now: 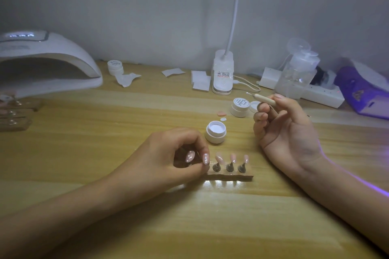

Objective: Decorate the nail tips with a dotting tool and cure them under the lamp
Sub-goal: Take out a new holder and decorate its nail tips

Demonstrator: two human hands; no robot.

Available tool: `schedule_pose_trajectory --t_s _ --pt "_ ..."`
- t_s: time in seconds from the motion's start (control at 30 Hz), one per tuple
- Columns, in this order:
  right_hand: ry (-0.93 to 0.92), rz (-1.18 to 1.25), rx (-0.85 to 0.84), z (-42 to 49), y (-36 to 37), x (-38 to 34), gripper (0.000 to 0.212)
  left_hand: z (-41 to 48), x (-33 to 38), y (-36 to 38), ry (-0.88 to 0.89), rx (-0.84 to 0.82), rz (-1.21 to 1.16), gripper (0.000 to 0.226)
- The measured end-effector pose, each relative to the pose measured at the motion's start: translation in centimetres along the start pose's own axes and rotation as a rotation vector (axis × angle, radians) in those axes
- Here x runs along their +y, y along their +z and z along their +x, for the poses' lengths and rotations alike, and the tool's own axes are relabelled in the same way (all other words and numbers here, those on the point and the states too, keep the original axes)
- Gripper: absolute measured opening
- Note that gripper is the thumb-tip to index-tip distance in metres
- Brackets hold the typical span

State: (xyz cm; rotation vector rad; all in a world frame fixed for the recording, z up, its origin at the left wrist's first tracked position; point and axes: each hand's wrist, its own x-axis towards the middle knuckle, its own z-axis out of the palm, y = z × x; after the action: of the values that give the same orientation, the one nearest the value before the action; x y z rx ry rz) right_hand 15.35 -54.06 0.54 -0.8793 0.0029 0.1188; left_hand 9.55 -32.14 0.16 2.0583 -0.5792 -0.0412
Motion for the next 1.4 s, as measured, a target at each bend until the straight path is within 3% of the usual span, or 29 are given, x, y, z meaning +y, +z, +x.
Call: schedule_pose_trajectory --t_s 0.27,0.53,0.67,0.97,1.2,1.4 --pt "0.005 -0.013 -0.005 0.0 0.0 0.1 0.009 0.0 -0.2 0.2 0.022 0.002 0.088 0.02" --pt "0.005 -0.011 -0.004 -0.1 0.3 0.1 0.017 0.1 -0.2 0.1 -0.009 -0.007 0.029 0.028" --pt "0.01 -0.027 -0.008 -0.2 0.2 0.0 0.007 0.2 -0.3 -0.1 -0.023 -0.006 0.026 0.026" --pt "0.015 -0.018 -0.015 0.0 0.0 0.1 0.007 0.2 -0.5 -0.2 -0.023 -0.025 -0.008 0.027" --pt "-0.004 0.027 -0.008 -0.1 0.3 0.0 0.025 0.2 -0.2 0.5 0.007 -0.029 0.03 0.018" --pt "0.015 0.027 -0.019 0.1 0.3 0.0 0.022 0.4 0.0 0.9 0.024 -0.001 0.051 0.018"
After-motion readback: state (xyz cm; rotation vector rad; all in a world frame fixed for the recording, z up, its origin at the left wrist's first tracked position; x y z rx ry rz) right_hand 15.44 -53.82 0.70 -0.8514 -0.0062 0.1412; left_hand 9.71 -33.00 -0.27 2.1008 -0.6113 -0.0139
